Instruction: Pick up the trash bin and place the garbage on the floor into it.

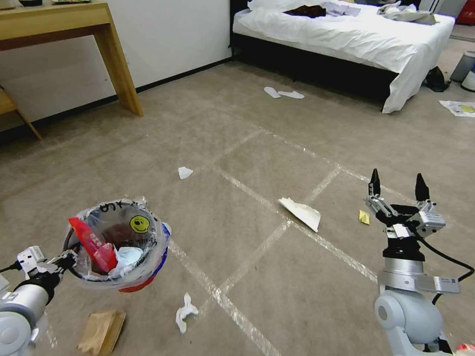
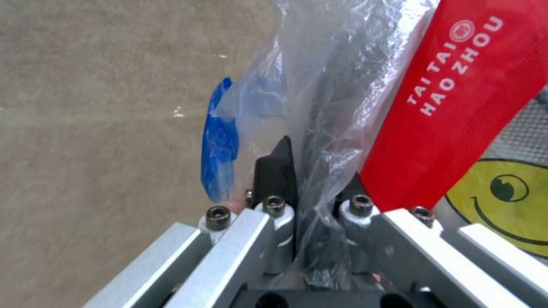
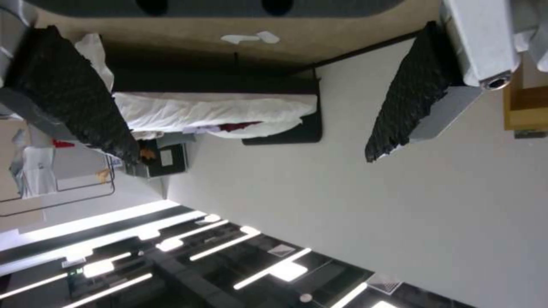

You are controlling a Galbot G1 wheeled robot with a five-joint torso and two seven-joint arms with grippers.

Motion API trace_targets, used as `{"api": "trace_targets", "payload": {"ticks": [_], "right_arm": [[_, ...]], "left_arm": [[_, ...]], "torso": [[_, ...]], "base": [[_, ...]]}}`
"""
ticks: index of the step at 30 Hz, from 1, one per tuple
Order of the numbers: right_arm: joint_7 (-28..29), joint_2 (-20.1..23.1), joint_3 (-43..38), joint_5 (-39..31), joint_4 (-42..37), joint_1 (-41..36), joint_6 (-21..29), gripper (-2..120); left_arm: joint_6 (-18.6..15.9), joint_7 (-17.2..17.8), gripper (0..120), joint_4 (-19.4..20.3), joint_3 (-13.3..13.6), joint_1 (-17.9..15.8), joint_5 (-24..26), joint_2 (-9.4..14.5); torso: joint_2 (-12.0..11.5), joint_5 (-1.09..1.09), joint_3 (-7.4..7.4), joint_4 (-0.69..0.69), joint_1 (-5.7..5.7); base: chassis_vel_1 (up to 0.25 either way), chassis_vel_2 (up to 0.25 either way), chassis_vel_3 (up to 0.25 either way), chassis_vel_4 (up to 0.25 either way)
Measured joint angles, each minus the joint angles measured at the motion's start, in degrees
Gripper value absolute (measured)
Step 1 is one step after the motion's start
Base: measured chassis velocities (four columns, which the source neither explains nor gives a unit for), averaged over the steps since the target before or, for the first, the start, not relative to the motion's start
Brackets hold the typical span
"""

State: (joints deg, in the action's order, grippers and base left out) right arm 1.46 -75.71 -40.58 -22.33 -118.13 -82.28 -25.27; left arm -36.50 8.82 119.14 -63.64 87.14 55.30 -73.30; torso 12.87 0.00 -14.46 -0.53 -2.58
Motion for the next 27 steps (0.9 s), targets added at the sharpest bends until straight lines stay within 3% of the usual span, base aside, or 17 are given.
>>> {"api": "trace_targets", "payload": {"ticks": [27], "right_arm": [[0.1, 0.3, 0.3, 0.3, 1.6, 0.1, -1.0, 100]], "left_arm": [[0.3, -0.3, 3, -0.3, 0.2, -0.2, -1.0, -0.3]], "torso": [[0.0, 0.02, 0.01, -0.01, 0.0]], "base": [[-0.17, 0.17, 0.167, -0.175]]}}
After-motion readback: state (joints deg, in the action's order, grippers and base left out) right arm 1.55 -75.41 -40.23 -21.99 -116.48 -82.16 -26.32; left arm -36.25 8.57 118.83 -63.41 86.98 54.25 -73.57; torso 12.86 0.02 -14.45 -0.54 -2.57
